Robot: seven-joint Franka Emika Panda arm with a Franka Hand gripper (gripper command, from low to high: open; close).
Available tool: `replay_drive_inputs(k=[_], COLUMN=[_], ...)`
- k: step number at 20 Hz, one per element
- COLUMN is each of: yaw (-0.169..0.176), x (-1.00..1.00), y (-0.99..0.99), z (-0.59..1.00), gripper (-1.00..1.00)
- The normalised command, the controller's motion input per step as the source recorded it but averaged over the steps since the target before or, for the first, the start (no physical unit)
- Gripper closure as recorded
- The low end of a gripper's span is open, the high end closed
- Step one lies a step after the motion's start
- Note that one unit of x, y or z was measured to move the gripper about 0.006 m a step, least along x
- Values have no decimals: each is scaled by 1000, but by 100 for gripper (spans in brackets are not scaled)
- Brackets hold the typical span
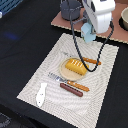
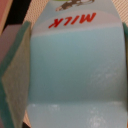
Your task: Interact with the objects in diverse but meaningful ways.
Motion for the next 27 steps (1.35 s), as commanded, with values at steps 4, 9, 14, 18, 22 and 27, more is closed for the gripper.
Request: replay_drive_inputs(k=[4,9,14,18,22,27], yaw=[0,5,13,-7,-22,-33], x=[-30,1,-3,-7,-126,0], y=[116,190,221,143,170,125], z=[99,579,1000,1000,1000,961], gripper=[100,-100,-100,-100,-100,-100])
